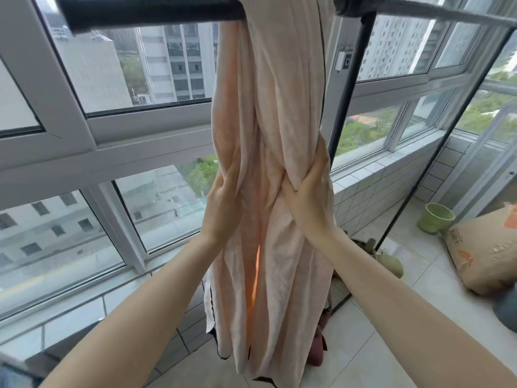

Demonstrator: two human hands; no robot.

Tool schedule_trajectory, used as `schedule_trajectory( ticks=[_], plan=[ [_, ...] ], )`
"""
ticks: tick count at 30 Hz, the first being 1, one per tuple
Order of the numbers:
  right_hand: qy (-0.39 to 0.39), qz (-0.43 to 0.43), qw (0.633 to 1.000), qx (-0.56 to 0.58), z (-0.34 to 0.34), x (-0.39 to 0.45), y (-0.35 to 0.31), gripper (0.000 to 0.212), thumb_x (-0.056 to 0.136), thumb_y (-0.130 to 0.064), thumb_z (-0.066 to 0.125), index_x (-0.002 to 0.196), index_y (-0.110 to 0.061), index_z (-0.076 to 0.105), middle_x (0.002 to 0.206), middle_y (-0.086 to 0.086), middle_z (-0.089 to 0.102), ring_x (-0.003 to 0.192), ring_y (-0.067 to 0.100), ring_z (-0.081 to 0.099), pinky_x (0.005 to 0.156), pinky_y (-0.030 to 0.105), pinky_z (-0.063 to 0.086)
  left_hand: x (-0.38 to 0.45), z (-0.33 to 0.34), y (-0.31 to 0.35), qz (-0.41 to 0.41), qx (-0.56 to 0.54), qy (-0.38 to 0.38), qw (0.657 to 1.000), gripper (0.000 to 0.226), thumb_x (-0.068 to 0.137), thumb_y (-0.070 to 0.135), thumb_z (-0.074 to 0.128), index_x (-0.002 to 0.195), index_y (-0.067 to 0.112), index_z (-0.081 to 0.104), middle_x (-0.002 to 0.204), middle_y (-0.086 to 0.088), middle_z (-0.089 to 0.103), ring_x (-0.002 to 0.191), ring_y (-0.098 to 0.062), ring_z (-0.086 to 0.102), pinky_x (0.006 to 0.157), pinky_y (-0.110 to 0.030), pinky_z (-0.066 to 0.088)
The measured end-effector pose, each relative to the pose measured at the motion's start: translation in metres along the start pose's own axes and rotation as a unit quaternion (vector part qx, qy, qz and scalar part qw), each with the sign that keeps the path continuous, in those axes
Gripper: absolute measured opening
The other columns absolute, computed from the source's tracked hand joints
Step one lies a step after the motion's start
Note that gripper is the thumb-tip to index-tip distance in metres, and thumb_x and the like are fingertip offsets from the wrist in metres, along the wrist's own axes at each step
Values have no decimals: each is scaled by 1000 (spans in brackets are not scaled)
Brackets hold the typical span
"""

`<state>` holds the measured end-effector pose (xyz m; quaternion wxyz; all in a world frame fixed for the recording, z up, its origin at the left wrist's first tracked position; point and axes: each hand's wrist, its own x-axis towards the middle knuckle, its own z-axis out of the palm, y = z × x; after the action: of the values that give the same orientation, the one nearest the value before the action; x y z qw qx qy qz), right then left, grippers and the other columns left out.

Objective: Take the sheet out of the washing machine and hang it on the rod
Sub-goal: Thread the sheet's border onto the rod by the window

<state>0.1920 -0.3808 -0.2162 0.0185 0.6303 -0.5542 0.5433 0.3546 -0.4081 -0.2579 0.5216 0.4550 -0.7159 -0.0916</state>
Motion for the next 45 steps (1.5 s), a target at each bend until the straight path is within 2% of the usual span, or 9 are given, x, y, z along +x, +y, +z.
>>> schedule_trajectory(
  ticks=[5,8,12,18,25,31,37,42,45],
  plan=[
    [-93,99,990,34,14,-42,4,94,84,-38,68,147,-32,-1,149,6,37,128,29,48,97,39,45,-4,-3,-4,14,-4,8,1000,70,88,-2,39,150,27,25,147,-16,42,134,-32,42,104,-35,41],
    [-100,122,986,46,17,-47,10,78,91,-24,58,145,-33,3,140,9,48,117,31,55,85,34,45,-5,-8,-7,10,9,10,1000,72,87,-7,39,151,25,27,143,-18,45,130,-34,45,100,-32,41],
    [-54,87,991,83,11,-33,13,65,90,-8,52,142,-28,19,139,1,43,124,17,46,95,40,48,-14,-10,-13,6,24,6,1000,80,81,-13,37,151,24,26,144,-16,44,131,-35,44,101,-29,39],
    [-2,21,995,101,5,-8,-7,65,88,0,54,145,-5,24,139,10,42,122,2,38,95,-4,23,-45,11,-28,-59,45,-24,997,78,85,-9,43,149,32,23,129,-23,55,107,-44,56,76,-30,38],
    [-20,28,994,101,-2,-20,-13,78,84,-13,64,146,-15,16,144,5,38,131,14,38,103,22,35,-55,1,-14,-48,3,-37,998,65,94,36,46,147,51,12,145,-12,47,123,-36,53,90,-48,49],
    [-107,92,985,101,3,-57,10,88,82,-25,69,145,-29,7,144,6,41,123,25,50,94,38,48,-7,-24,19,-43,-74,55,995,89,83,24,64,149,44,9,147,-1,46,124,-18,54,95,-32,48],
    [-87,82,983,140,-2,-59,15,70,93,-9,55,148,-26,15,133,-12,42,115,3,47,96,28,46,7,-22,19,34,37,17,999,79,88,-1,45,151,34,13,129,-19,57,110,-38,57,78,-31,43],
    [-17,43,996,77,-22,-25,14,64,94,-6,49,148,-30,24,125,3,48,96,-7,40,79,3,35,-17,-14,9,43,39,-3,998,78,92,-6,41,147,40,11,120,-23,61,105,-37,59,76,-23,37],
    [19,17,998,55,-30,-6,4,66,92,-7,49,148,-31,23,124,3,47,96,-7,38,80,5,32,-34,-10,-3,6,61,-40,997,86,91,-9,39,145,50,8,123,-23,59,106,-39,59,77,-28,38]
  ],
)
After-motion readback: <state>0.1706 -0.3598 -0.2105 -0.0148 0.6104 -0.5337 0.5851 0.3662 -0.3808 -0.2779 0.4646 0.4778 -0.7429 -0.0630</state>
